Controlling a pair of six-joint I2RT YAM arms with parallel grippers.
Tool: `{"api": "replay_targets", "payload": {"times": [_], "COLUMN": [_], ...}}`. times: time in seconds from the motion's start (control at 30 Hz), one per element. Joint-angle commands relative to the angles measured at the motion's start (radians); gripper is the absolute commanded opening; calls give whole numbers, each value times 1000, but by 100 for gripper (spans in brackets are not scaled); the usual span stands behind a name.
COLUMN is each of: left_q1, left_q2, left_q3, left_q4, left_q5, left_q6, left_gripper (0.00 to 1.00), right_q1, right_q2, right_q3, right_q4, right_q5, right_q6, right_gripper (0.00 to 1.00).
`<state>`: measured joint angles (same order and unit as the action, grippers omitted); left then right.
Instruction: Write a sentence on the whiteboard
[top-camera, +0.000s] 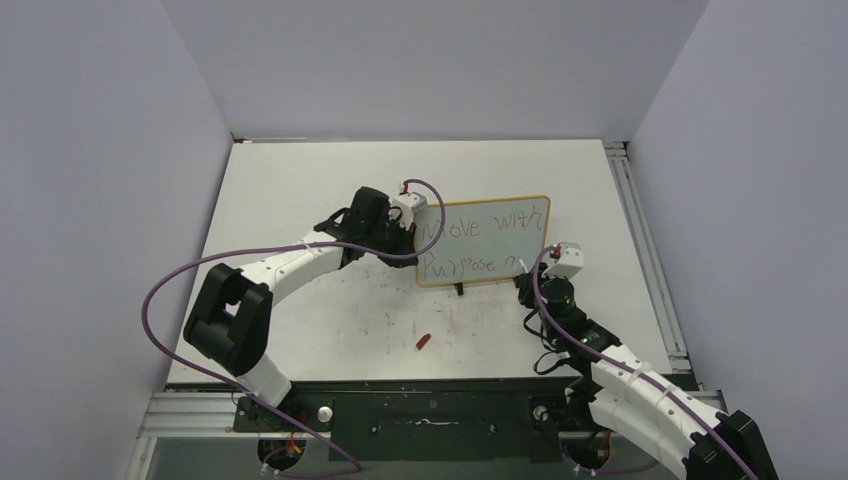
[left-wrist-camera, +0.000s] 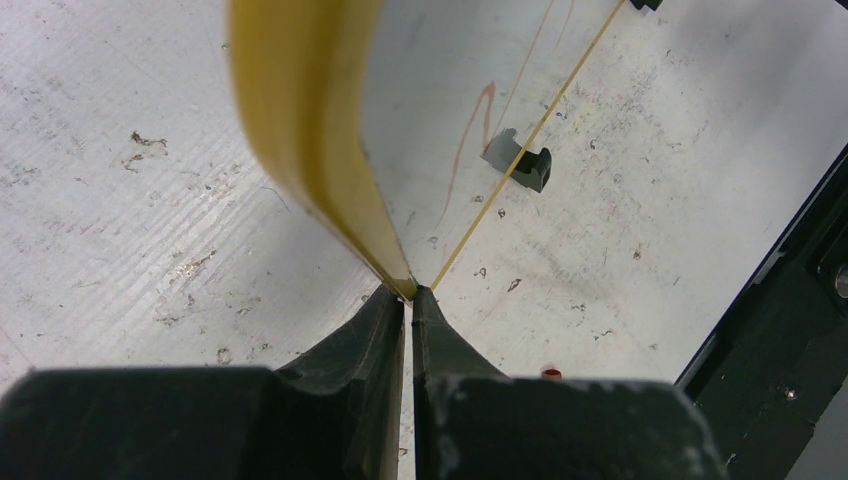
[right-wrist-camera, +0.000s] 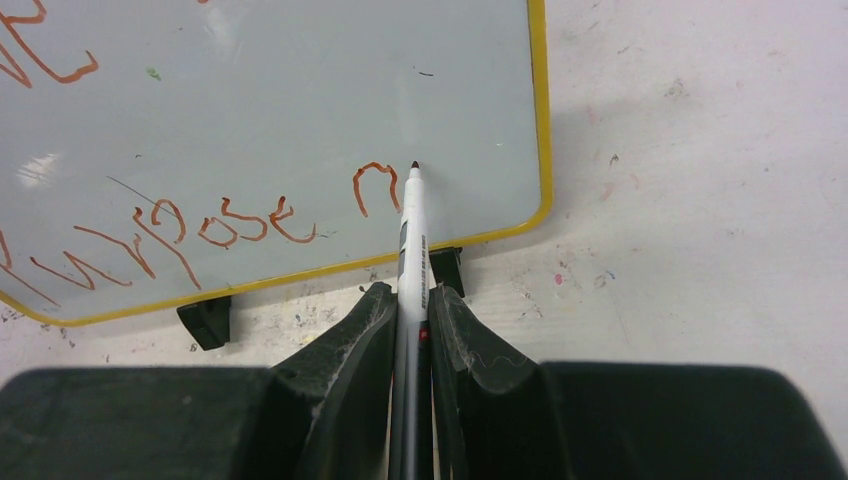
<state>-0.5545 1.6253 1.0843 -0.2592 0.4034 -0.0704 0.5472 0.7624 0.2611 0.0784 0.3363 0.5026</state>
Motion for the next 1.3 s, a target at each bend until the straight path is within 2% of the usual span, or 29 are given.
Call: {"api": "replay_targets", "payload": {"times": [0.0, 0.6, 1.27], "left_q1": [1, 1, 2], "left_q2": [-42, -39, -44], "left_q3": [56, 56, 58], "left_q4": [22, 20, 20], "left_q5": [20, 16, 18], "left_q6": [3, 6, 6], "left_gripper": [0, 0, 0], "right_q1": [-11, -16, -17], "right_q2": [16, 76, 52], "right_q3": [12, 31, 28], "right_q4": [32, 48, 21], "right_q5": [25, -33, 42], "right_q6": [6, -21, 10], "right_gripper": [5, 5, 5]}}
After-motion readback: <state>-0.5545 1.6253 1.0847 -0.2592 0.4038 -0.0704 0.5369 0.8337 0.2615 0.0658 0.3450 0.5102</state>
